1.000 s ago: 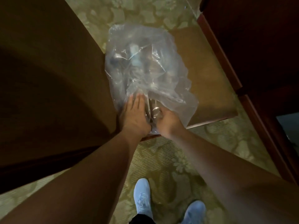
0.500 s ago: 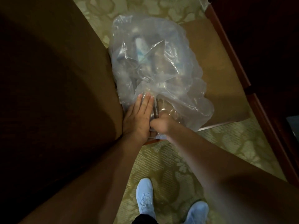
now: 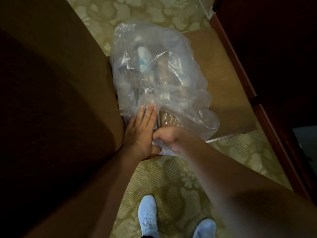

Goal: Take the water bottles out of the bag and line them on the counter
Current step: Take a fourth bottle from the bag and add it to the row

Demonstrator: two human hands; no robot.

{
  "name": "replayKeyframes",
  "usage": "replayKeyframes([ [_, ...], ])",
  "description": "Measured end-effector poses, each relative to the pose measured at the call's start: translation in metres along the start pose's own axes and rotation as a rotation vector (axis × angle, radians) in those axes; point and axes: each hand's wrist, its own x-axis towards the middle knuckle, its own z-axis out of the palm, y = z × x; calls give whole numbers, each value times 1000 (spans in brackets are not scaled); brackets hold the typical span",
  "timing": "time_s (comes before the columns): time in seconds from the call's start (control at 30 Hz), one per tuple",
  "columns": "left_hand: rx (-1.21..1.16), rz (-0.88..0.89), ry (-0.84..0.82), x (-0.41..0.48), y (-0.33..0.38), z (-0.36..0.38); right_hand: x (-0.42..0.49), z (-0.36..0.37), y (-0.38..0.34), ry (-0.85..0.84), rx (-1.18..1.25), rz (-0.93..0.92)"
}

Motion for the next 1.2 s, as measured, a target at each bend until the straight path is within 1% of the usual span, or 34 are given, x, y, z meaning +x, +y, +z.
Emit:
replayKeyframes([
  [0.07, -24, 11, -25, 0, 1, -2, 0, 0, 0, -14, -16, 13],
  [0.27, -71, 31, -42, -3, 2, 0, 3, -7, 10, -62, 70, 20],
  [0.43, -241, 66, -32, -2, 5, -7, 4, -15, 8, -127, 140, 20],
  [0.5, -272, 73, -28, -2, 5, -9, 3, -16, 7, -147, 154, 31],
  [0.57, -250, 74, -34, -3, 4, -7, 3, -17, 9, -110, 167, 14],
  [0.67, -227, 65, -37, -6, 3, -2, 2, -18, 11, -120, 222, -1],
  [0.87, -306, 65, -30, -4, 3, -5, 11, -17, 13, -30, 334, 42],
  [1.0, -296, 36, -19, -5, 4, -5, 17, -17, 14, -33, 297, 22],
  [1.1, -210, -18, 34, -3, 2, -2, 16, -13, 8, -11, 240, 9],
  [1.2, -161, -71, 151, -3, 0, 6, 20, -3, 6, 23, 212, -21],
])
